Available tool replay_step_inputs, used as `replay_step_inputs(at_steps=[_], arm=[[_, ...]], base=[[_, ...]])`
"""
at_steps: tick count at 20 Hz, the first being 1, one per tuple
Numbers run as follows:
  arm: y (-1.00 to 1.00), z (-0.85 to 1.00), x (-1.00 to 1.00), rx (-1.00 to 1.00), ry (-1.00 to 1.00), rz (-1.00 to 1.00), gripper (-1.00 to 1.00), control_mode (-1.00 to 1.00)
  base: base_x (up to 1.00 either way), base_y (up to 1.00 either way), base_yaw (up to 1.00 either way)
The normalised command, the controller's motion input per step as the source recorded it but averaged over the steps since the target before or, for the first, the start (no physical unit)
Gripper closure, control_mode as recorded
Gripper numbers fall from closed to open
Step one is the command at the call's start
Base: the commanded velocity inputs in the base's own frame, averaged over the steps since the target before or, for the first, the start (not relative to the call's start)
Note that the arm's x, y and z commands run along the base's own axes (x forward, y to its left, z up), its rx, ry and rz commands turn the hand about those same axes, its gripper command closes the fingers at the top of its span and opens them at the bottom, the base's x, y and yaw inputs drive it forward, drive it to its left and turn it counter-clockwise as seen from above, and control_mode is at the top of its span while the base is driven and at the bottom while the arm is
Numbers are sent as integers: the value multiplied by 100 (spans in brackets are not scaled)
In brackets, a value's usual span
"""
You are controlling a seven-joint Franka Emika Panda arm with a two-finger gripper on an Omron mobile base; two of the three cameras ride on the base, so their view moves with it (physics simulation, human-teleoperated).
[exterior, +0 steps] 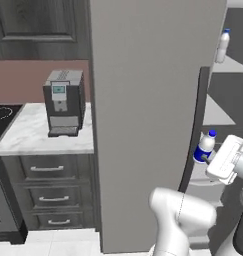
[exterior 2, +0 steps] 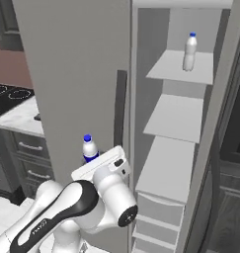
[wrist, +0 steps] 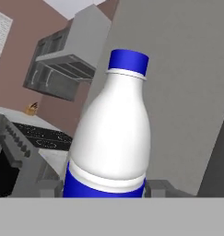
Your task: Take the bottled waters from the counter and place them in the freezer to freeze. Close the freezer door after placing the bottles.
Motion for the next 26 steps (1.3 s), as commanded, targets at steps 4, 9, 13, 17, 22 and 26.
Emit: replay_step_inputs(at_steps=[4,9,13,17,22,26], arm=[[0,0,0,0,0,0,100,100],[0,0,0,0,0,0,100,100],[0,0,0,0,0,0,100,100],[0,0,0,0,0,0,100,100],[0,0,0,0,0,0,100,100],[0,0,0,0,0,0,100,100]], base=[[30,-33,-25],[12,-29,-18],[11,-28,-12],[26,-19,-10],[35,-14,-7],[42,-22,-6]])
